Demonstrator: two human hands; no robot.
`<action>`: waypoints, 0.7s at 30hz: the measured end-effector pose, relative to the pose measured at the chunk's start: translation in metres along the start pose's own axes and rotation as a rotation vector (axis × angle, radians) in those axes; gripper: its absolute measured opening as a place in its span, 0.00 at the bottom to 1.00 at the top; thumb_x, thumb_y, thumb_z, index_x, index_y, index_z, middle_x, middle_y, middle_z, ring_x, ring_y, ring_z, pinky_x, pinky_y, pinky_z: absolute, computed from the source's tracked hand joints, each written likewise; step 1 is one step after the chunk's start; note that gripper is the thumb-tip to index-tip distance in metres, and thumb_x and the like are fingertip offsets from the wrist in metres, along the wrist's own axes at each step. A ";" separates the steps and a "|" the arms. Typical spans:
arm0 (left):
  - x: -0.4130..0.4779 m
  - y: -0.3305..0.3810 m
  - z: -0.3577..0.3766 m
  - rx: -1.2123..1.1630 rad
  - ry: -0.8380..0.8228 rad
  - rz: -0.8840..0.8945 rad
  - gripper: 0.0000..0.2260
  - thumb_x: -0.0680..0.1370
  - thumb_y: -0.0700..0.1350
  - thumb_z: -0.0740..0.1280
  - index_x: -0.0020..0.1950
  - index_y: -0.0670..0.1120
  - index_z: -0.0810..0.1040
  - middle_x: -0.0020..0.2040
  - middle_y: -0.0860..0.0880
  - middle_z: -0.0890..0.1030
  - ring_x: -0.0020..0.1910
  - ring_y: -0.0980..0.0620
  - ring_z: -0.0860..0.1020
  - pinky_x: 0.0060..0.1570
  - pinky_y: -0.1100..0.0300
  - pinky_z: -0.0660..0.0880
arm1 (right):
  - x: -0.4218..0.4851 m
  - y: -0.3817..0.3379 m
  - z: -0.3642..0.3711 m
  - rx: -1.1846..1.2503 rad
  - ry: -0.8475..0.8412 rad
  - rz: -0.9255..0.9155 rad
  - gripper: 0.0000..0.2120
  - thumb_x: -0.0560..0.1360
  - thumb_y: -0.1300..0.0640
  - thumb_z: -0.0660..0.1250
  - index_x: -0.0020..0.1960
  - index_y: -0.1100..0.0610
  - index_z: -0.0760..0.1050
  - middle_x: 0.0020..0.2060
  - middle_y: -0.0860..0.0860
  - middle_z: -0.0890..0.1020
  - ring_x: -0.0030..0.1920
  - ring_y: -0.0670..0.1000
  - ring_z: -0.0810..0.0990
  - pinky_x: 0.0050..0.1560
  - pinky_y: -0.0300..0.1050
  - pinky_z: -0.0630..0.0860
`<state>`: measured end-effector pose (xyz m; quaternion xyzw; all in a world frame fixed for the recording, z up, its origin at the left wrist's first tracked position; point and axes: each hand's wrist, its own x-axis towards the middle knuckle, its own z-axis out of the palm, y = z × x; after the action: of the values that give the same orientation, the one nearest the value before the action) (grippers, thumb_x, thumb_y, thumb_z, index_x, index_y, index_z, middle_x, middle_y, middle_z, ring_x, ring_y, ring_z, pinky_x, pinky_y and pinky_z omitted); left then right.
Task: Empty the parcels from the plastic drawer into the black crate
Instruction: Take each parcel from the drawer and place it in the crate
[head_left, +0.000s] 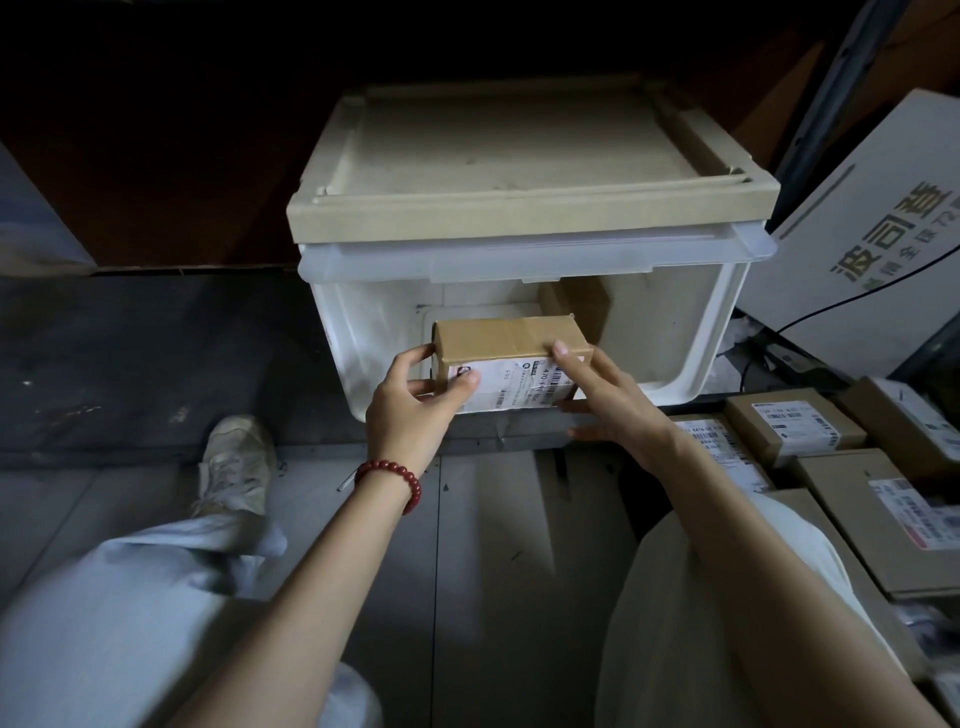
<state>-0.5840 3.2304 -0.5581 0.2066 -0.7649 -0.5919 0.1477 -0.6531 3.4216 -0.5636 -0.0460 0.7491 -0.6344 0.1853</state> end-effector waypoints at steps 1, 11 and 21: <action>0.001 0.000 0.000 0.003 0.001 0.002 0.20 0.71 0.52 0.75 0.59 0.56 0.73 0.48 0.51 0.83 0.49 0.53 0.81 0.48 0.59 0.76 | -0.001 0.000 0.000 -0.063 0.023 -0.015 0.21 0.71 0.31 0.62 0.56 0.43 0.75 0.49 0.44 0.81 0.47 0.47 0.80 0.38 0.40 0.76; -0.011 -0.002 0.022 -0.114 -0.165 -0.081 0.20 0.70 0.53 0.75 0.57 0.52 0.69 0.57 0.52 0.78 0.52 0.56 0.80 0.52 0.56 0.78 | -0.012 -0.003 -0.015 -0.110 0.148 -0.095 0.35 0.66 0.34 0.69 0.62 0.56 0.65 0.52 0.50 0.82 0.47 0.43 0.82 0.49 0.40 0.79; -0.040 0.036 0.072 0.001 -0.531 0.212 0.31 0.66 0.43 0.79 0.63 0.55 0.68 0.62 0.55 0.75 0.59 0.61 0.75 0.57 0.66 0.73 | -0.082 0.003 -0.113 -0.091 0.264 -0.174 0.34 0.67 0.40 0.68 0.67 0.51 0.63 0.46 0.48 0.82 0.43 0.43 0.84 0.39 0.37 0.80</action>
<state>-0.5879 3.3182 -0.5409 -0.0366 -0.7944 -0.6063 0.0034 -0.6147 3.5528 -0.5342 -0.0352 0.7880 -0.6141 0.0273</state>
